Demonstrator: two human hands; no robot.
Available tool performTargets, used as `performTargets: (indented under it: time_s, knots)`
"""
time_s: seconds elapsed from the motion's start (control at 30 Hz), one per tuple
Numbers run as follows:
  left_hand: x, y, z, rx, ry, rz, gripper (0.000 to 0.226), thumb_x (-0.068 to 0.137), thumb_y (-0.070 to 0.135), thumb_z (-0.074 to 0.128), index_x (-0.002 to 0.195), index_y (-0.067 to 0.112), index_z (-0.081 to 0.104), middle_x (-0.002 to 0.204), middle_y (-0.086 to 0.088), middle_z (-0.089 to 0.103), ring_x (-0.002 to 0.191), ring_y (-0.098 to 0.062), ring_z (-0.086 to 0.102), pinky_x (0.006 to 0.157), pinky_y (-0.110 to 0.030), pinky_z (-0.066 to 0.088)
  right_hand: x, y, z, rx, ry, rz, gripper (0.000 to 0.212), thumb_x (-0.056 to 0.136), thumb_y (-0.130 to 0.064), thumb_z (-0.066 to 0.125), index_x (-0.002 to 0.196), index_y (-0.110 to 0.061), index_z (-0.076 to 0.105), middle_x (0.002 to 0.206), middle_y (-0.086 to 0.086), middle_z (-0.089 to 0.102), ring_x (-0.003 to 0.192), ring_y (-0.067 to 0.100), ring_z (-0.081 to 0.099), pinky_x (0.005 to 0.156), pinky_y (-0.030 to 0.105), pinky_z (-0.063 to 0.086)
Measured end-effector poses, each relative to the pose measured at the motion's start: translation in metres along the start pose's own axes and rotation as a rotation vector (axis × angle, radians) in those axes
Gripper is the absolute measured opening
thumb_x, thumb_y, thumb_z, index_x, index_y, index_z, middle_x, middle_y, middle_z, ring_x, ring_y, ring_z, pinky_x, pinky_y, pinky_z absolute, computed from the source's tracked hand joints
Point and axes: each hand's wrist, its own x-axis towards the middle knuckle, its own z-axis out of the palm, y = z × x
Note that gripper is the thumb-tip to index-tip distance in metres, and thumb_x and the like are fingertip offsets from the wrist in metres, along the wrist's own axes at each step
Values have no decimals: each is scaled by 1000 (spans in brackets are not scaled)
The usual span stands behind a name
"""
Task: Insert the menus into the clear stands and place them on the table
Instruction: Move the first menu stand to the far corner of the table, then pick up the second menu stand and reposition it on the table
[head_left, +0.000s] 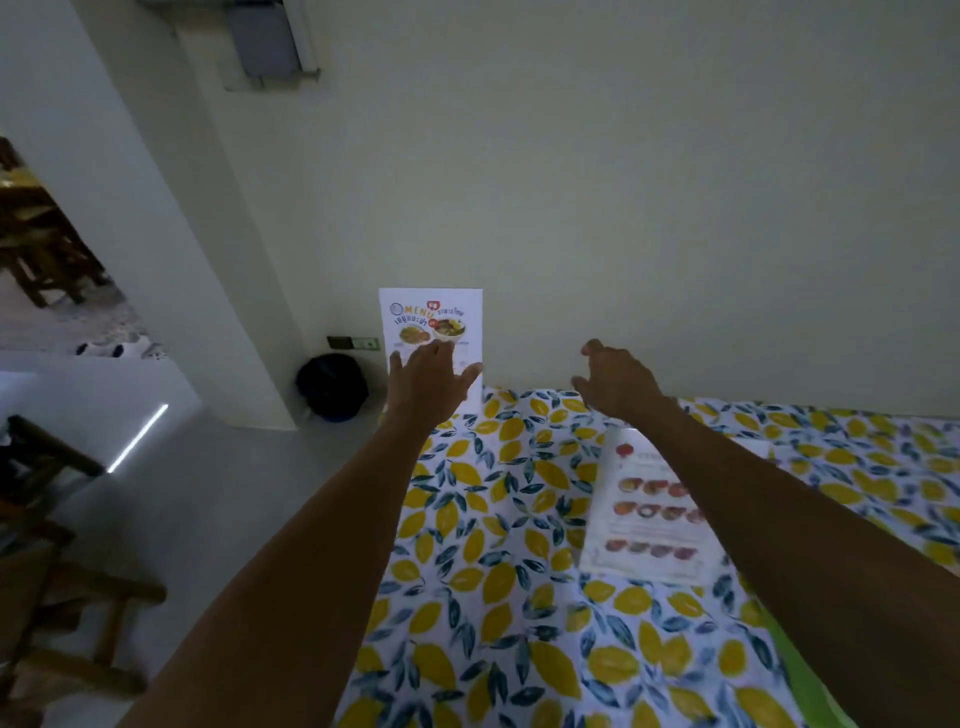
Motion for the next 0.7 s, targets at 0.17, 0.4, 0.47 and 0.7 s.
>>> performTargets:
  time_s: [0.17,0.4,0.47,0.7]
  knots:
    - [-52,69,1,36,-19,38,70,93,66,34,140,15,45,145,-6,49,134,-26,45,113,-52,24,-61,53,-22,12,32,-4,57,94,-37,56,137,-4,41,124,23,62,117,39,57,91,46,51]
    - [-92,146,23,-21,-149,68,73,93,68,31,145,19,41,151,-3,43,137,-21,41,116,-53,19,-128,139,-49,35,83,100,57,94,-43,56,134,-4,45,120,24,63,115,40,58,90,45,49]
    - [-98,160,32,1,-181,83,73,92,68,33,145,18,39,151,-3,43,137,-23,42,116,-53,17,-143,161,-52,25,93,142,60,90,-45,61,132,-4,46,121,23,62,114,39,58,90,46,50]
    - [-106,177,79,77,-274,7,77,88,68,43,140,11,42,142,-10,51,129,-28,49,113,-53,22,-174,227,-26,35,31,294,71,85,-42,68,139,-4,41,129,20,59,120,37,56,91,45,51]
